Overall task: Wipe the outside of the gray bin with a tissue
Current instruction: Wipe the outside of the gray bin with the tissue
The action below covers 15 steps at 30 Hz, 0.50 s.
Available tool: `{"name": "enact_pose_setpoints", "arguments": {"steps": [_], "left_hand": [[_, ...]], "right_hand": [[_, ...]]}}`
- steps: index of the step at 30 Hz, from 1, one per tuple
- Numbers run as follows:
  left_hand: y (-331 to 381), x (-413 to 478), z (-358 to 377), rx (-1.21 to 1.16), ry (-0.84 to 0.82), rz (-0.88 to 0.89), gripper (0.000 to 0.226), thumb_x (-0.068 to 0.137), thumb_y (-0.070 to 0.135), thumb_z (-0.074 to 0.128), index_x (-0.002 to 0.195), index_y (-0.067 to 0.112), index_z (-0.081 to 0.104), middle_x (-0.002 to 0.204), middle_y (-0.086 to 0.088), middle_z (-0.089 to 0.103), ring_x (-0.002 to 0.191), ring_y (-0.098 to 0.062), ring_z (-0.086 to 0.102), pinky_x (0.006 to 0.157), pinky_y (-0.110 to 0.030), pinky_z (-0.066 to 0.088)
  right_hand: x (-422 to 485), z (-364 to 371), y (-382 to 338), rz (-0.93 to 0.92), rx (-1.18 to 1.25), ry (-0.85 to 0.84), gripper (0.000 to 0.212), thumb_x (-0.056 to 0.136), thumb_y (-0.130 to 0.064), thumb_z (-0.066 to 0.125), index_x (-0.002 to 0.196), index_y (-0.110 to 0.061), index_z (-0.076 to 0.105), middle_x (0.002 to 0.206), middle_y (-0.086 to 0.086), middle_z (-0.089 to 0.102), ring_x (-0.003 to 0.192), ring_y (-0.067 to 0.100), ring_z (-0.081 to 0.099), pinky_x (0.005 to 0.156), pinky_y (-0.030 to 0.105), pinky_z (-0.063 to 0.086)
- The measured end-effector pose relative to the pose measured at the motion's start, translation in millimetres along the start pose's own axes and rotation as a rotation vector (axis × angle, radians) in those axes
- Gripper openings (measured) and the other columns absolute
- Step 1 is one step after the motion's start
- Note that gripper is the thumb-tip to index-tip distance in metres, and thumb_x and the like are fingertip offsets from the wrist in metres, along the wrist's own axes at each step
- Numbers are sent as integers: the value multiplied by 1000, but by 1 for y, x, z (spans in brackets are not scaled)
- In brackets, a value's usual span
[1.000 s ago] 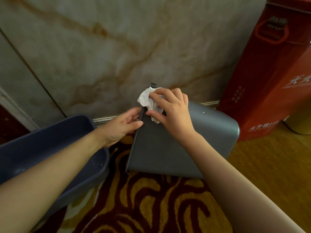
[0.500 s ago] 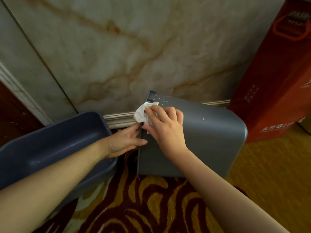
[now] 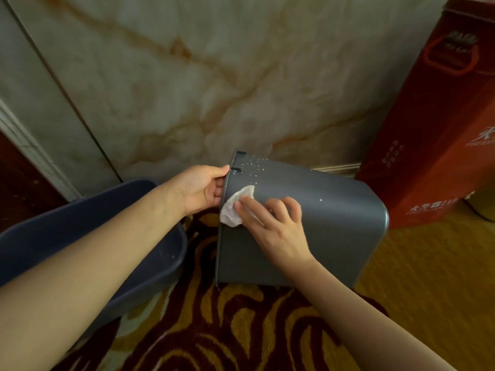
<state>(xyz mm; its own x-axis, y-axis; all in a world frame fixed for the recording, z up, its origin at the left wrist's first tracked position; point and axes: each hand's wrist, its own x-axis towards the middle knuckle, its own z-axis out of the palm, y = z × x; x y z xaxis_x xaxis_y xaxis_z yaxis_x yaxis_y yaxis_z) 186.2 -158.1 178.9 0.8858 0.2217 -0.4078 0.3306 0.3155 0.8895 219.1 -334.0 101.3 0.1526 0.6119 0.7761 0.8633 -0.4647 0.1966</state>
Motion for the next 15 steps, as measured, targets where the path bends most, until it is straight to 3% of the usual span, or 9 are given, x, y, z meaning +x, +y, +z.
{"name": "enact_pose_setpoints", "arguments": {"steps": [5,8,12,15], "left_hand": [[0,0,2,5,25,7,30,99,16,37,77,13,58,47,2,68,41,-7,63,41,-18,51],[0,-2,2,11,12,3,31,99,16,35,78,12,58,48,1,68,41,-8,63,42,-19,52],[0,-7,1,8,-18,-42,31,97,16,35,81,10,61,55,0,71,48,-11,67,46,-21,54],[0,-11,1,-1,-26,-72,32,97,17,35,83,8,62,58,-3,72,52,-14,69,50,-23,57]], "right_hand": [[-39,-26,39,319,-17,-75,28,86,-24,60,113,-18,67,115,0,67,91,22,44,86,42,32],[-42,-36,43,481,17,-31,25,85,-19,63,108,-11,68,111,4,69,93,26,49,83,47,38],[8,-35,20,499,202,95,21,87,-18,60,103,-9,69,107,3,70,90,24,50,81,39,37],[50,-25,-4,423,259,-77,12,85,-14,60,91,-10,70,90,3,71,81,29,53,71,36,39]]}}
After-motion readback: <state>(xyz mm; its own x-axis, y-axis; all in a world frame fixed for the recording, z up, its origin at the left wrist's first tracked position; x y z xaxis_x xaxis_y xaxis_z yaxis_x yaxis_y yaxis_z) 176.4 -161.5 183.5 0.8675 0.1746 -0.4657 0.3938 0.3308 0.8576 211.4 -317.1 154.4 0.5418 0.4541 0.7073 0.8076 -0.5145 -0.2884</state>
